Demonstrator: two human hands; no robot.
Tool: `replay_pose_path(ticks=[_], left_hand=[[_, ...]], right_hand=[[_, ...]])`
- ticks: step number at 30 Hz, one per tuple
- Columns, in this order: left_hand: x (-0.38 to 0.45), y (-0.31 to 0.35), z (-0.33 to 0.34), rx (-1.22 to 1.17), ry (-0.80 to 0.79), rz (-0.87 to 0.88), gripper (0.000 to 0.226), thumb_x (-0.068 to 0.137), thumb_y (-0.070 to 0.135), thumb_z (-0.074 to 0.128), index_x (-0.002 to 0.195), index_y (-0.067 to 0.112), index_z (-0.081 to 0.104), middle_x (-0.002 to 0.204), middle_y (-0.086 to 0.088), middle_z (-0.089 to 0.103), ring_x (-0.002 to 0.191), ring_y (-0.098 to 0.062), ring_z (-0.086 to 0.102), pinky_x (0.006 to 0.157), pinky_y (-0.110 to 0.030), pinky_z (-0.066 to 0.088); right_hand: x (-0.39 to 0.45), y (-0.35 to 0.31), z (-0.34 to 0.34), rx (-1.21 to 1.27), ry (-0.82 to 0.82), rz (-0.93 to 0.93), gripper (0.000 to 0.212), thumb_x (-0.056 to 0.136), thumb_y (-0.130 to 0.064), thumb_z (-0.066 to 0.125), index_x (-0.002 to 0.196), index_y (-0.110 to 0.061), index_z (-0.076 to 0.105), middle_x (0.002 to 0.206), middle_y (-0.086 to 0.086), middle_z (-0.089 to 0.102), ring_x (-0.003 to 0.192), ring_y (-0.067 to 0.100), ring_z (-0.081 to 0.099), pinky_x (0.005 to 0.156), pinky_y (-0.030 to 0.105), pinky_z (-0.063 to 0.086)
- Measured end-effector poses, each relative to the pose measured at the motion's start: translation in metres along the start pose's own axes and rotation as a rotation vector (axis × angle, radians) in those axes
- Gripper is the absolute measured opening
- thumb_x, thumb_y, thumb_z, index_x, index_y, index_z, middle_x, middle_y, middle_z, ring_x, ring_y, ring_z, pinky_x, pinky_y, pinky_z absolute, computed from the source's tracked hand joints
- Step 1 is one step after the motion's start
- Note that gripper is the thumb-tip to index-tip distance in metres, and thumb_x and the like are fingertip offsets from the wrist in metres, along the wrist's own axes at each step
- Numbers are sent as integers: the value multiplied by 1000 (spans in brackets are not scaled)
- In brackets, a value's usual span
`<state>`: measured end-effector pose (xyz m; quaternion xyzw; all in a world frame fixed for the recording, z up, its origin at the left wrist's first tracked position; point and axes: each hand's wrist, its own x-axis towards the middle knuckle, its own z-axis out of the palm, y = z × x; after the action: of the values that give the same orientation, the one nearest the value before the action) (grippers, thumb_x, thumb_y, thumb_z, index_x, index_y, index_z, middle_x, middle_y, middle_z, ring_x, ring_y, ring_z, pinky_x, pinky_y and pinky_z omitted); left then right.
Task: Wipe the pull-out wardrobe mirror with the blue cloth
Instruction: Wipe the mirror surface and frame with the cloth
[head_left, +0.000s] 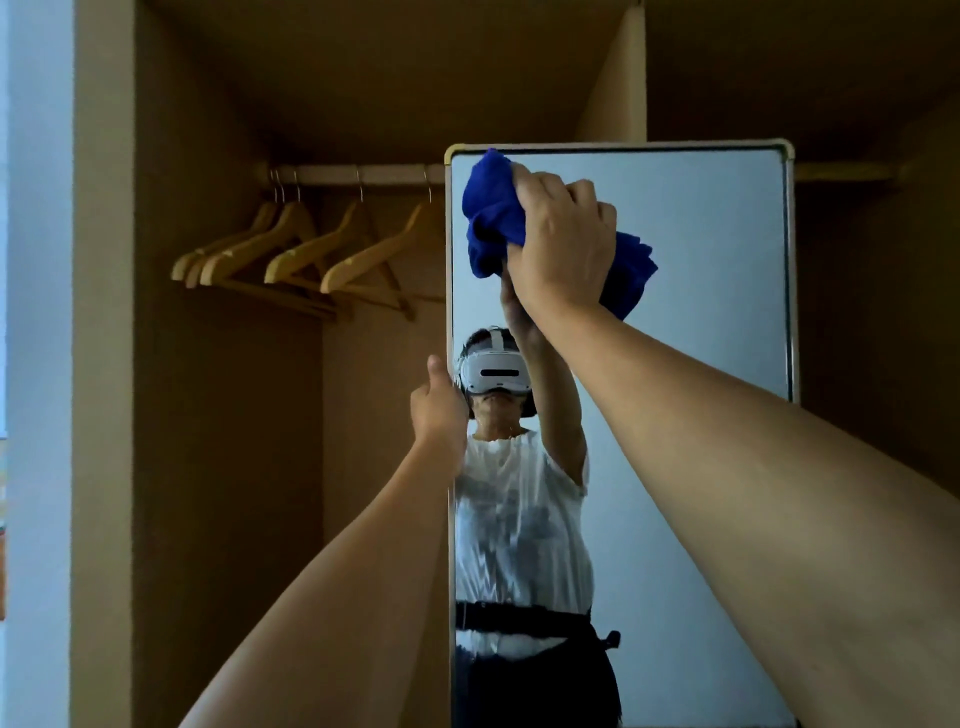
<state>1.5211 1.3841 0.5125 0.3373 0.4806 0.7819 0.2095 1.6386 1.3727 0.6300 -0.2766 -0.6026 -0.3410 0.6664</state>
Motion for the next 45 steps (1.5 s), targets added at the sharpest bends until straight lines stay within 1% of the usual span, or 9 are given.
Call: replay_pose_path(ticks=[2,4,9,13,16,26,32,38,45], left_hand=[[0,-2,0,15,15,28,51,97,51,31,88,7,56,69,-5,53,64,-17,53,57,-28,42],[-1,-5,0,12,31,50,47,97,49,32,75,12,52,65,-3,49,60,-15,49,54,-27,40],[-2,-7,3,-12,33,121,47,98,43,34,65,13,49,59,-3,48,57,-18,46,56,-30,39],[-3,-9,4,-36,36,148,47,98,41,36,63,13,53,57,-6,51,57,-22,47,58,-34,39],[-2,-10,5,-23,62,145,51,97,41,36,58,12,50,46,1,47,50,-18,43,54,-31,37],[0,-13,3,10,51,128,55,96,48,34,55,13,40,50,-4,42,51,-20,39,56,-34,34],[3,-13,4,-4,54,124,54,97,46,36,56,11,40,54,-6,42,58,-22,43,61,-35,36],[4,-14,9,11,109,164,55,99,44,33,56,11,45,50,-2,46,49,-16,46,53,-28,37],[5,-16,8,20,89,189,55,98,45,32,56,11,41,51,-4,42,52,-19,42,55,-30,35]], right_hand=[[-3,-6,5,2,-20,-43,48,80,-14,66,126,-16,54,115,3,64,102,27,55,83,39,40],[-18,-9,7,22,-47,-86,45,78,-12,68,122,-14,58,115,4,65,100,29,56,81,39,41],[-80,-7,10,47,4,-254,45,63,-13,73,108,-10,67,108,4,68,89,30,61,75,39,46],[-95,-2,10,42,8,-321,45,62,-15,75,106,-12,69,108,2,68,88,27,62,76,37,47],[-87,-1,10,16,16,-348,45,63,-12,76,107,-13,69,109,0,69,88,26,62,76,36,48],[-5,-7,20,-28,-118,-229,46,86,-10,60,131,-17,53,130,2,58,110,29,51,91,41,36],[28,-13,31,-56,-120,-202,45,89,-15,57,133,-21,48,131,-1,55,114,26,46,93,40,32],[35,-5,34,-80,-114,-218,47,86,-18,62,131,-20,50,130,0,56,116,26,45,92,39,33],[34,23,25,-122,10,-63,39,81,-10,63,119,-18,56,119,2,62,108,28,50,85,40,34]])
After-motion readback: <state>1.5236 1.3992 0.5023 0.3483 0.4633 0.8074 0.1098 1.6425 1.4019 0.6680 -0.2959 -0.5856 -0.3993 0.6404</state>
